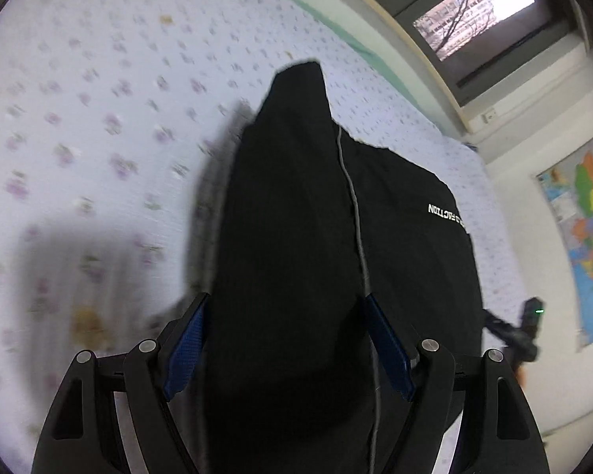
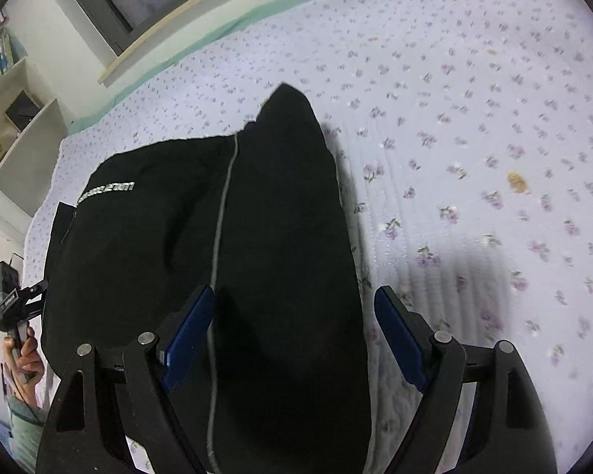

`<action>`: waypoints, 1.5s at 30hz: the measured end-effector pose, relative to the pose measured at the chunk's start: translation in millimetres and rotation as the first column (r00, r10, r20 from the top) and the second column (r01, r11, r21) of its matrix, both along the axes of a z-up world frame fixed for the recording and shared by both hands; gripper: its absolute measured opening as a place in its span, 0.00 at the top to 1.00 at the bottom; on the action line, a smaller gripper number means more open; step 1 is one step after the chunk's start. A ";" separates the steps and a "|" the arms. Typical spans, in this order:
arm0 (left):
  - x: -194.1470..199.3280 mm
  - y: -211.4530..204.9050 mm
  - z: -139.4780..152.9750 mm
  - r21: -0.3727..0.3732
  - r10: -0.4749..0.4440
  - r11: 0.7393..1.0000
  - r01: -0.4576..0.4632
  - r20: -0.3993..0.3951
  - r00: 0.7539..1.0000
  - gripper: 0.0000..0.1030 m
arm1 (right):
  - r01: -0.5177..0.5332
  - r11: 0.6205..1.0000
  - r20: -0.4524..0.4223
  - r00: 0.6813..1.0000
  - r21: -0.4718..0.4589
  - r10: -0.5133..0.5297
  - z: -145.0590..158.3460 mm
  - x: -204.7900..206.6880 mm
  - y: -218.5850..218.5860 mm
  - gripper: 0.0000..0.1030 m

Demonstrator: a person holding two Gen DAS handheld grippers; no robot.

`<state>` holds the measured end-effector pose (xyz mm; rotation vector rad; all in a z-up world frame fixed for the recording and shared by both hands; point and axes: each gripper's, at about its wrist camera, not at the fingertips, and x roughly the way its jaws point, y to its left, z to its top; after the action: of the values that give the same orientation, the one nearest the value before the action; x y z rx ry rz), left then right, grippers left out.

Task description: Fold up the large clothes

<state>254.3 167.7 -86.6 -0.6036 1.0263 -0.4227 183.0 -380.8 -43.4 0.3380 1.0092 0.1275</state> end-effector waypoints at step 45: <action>-189.5 -66.0 88.1 -0.022 -0.102 0.994 0.104 0.077 0.992 0.63 | -0.261 0.944 0.071 0.965 0.202 0.252 12.3 -49.3 36.0 0.60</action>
<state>64.8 101.7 1.5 -0.5551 0.9837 -0.5464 133.7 -344.8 -31.2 0.3924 0.9951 0.4787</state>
